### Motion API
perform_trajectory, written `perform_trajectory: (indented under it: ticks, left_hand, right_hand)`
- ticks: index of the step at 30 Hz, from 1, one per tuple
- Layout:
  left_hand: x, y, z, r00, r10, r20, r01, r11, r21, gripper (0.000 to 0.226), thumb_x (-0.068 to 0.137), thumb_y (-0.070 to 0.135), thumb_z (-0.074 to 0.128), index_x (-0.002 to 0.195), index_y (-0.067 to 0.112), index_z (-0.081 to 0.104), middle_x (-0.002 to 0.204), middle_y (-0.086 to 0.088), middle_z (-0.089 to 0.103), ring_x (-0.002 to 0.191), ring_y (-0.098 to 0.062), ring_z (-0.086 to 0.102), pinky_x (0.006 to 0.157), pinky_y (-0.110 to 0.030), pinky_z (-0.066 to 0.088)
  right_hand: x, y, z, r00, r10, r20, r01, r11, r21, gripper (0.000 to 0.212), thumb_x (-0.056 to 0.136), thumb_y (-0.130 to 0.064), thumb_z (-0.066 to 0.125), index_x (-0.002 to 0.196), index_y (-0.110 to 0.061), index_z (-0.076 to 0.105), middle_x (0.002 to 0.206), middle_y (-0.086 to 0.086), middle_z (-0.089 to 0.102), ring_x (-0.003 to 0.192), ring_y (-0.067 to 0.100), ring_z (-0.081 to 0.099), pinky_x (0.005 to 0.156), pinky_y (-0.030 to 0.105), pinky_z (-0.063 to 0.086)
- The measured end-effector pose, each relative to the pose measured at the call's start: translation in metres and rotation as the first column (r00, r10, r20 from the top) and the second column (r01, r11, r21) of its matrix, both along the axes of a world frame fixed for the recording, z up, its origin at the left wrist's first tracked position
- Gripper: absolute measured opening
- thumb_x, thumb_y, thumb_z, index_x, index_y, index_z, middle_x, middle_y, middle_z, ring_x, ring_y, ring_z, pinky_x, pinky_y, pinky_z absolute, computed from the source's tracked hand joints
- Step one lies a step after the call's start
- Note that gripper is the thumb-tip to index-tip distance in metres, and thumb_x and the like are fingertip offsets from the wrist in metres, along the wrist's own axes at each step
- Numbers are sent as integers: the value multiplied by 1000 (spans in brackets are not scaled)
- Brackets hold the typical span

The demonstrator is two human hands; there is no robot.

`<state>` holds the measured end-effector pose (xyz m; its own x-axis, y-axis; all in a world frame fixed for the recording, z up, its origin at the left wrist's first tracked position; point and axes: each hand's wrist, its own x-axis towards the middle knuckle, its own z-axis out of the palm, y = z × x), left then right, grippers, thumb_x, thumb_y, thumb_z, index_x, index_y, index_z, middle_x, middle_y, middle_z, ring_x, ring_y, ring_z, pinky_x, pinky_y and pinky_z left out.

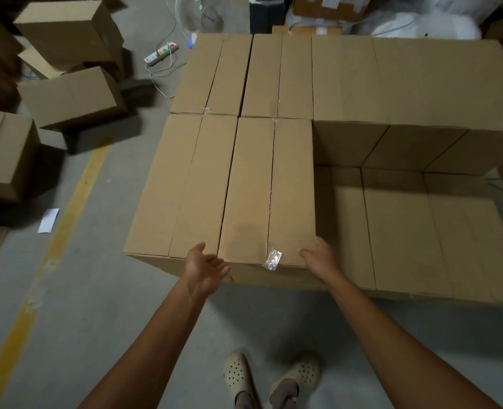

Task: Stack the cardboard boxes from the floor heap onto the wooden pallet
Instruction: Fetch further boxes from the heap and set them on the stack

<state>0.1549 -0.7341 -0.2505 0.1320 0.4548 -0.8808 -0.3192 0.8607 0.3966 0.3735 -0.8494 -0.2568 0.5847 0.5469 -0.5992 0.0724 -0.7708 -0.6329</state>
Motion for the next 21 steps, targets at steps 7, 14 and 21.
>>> perform_trajectory:
  ticks: [7,14,21]
  left_hand:
    - [-30,-45,122,788,-156,-596,573,541,616,52,104,35,49,150,12,43,152,-6,46,142,-22,41,113,-35,34]
    - [-84,-96,202,637,52,-769,771,-34,636,62,97,39,53,155,21,36,157,9,30,150,-16,25,107,-57,44]
    - [-132,-176,217,615,99,-782,788,-77,610,64,96,44,50,153,17,39,158,0,37,149,-17,31,116,-41,33]
  right_hand:
    - [-52,-30,121,984,-18,179,-45,940,339,63,96,-30,63,153,-20,38,156,2,42,137,21,46,108,39,42]
    - [-122,-114,213,954,-217,206,28,750,661,63,93,-38,64,150,-20,42,150,-6,47,128,6,49,83,5,44]
    - [-182,-179,239,984,-71,165,-69,700,711,72,81,-60,55,145,-29,45,143,-13,51,128,-6,48,98,23,49]
